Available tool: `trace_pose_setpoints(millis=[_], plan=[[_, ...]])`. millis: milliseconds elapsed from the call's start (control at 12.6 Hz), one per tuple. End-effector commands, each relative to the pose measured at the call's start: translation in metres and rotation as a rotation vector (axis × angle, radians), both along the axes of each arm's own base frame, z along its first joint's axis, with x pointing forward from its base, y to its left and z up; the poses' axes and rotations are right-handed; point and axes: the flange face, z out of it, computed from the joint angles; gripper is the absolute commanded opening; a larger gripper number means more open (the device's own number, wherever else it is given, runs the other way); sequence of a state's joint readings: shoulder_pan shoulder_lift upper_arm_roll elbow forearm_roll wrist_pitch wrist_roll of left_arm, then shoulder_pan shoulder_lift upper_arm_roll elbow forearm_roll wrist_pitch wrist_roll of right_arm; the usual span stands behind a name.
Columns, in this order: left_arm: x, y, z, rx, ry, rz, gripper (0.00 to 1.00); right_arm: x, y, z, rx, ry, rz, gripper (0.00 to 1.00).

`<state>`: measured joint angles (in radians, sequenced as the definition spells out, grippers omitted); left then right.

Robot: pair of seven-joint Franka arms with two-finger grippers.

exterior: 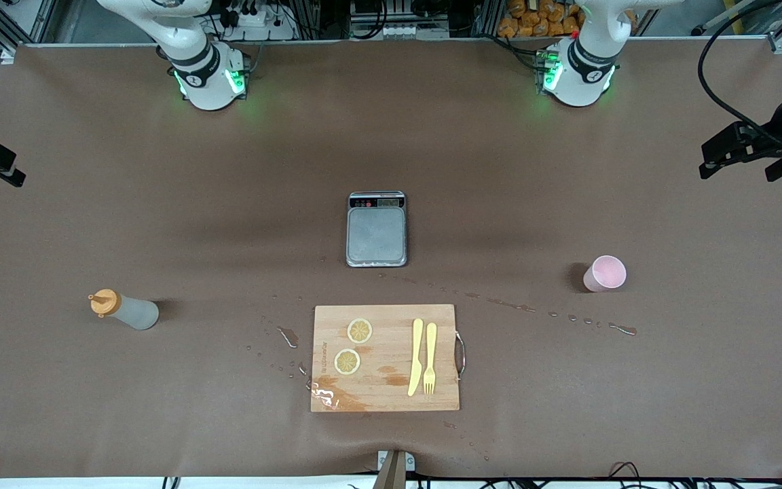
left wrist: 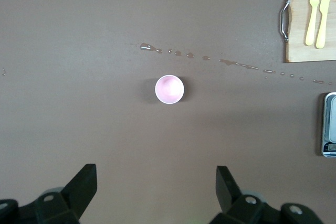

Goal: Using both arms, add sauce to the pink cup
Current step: 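Lower the left gripper onto the pink cup and close around it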

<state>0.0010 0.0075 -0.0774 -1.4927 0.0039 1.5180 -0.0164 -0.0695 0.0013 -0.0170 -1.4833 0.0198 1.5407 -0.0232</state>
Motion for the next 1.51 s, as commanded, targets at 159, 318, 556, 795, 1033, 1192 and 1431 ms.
trace_pose_setpoints(millis=[159,318,556,795,1033,1192,1431], plan=[[0.012,0.009,-0.004,0.013,0.015,-0.005,1.00,0.001,0.003,0.001,0.008,0.002,-0.005,1.00],[0.036,0.013,-0.022,0.023,0.033,-0.003,1.00,0.000,0.004,0.002,0.007,0.007,-0.003,1.00],[0.050,0.032,-0.088,0.024,0.146,0.054,1.00,0.001,0.005,-0.001,0.008,0.011,0.001,1.00],[0.054,0.050,-0.179,0.014,0.183,0.081,1.00,0.006,0.007,-0.009,0.007,0.028,0.006,1.00],[0.041,0.061,-0.250,0.010,0.172,0.099,1.00,0.031,-0.014,-0.057,-0.002,0.107,-0.030,1.00],[0.034,0.057,-0.282,0.006,0.157,0.098,1.00,0.043,-0.051,-0.091,0.005,0.148,-0.076,1.00],[0.025,0.057,-0.329,0.002,0.134,0.102,1.00,0.058,-0.111,-0.140,0.019,0.144,0.092,1.00]])
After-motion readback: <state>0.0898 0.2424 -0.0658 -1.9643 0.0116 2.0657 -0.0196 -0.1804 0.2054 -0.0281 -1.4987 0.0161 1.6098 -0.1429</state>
